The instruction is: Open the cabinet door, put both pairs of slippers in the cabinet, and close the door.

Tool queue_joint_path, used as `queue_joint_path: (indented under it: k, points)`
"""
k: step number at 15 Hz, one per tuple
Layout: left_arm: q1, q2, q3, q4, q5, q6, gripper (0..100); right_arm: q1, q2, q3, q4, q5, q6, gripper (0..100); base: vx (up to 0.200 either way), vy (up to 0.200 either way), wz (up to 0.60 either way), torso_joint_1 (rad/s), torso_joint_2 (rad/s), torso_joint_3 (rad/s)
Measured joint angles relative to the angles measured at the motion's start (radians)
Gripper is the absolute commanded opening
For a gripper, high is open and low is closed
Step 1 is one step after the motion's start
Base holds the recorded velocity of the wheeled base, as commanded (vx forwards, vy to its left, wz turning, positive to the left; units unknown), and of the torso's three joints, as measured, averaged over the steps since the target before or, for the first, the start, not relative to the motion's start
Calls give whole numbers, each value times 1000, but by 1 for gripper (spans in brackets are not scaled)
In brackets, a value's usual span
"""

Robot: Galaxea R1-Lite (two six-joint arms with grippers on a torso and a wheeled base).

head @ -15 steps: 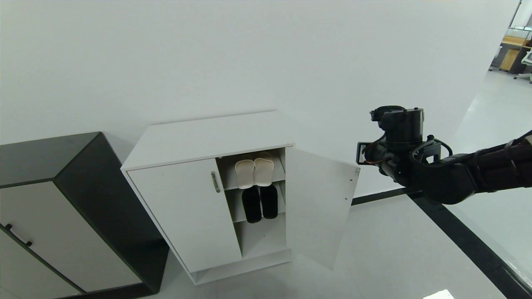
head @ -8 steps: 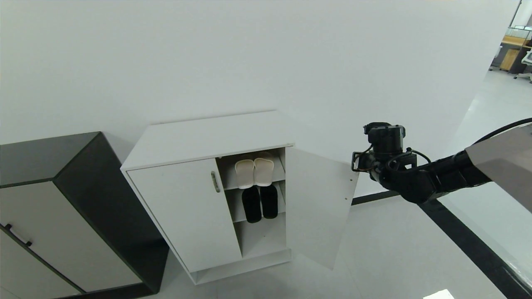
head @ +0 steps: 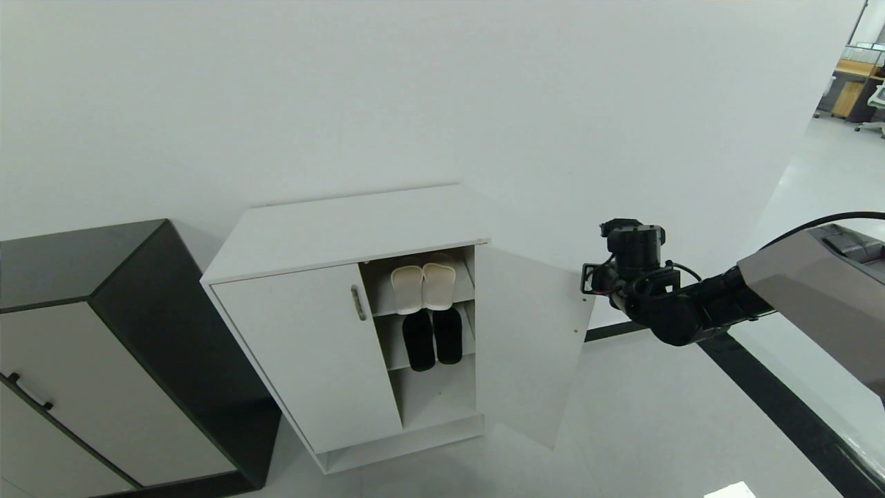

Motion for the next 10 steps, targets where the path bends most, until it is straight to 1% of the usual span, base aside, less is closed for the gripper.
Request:
queue_joint_path:
  k: [6, 8, 10]
  points:
    - [-1, 0, 0, 0, 0, 0, 0, 0, 14, 7, 12, -1, -1, 0, 0, 0, 0, 0, 0, 0]
    - [-1, 0, 0, 0, 0, 0, 0, 3, 11, 13, 53, -1, 0, 0, 0, 0, 0, 0, 0, 0]
    - [-1, 0, 0, 0, 0, 0, 0, 4, 7, 20, 61, -2, 0, 0, 0, 0, 0, 0, 0, 0]
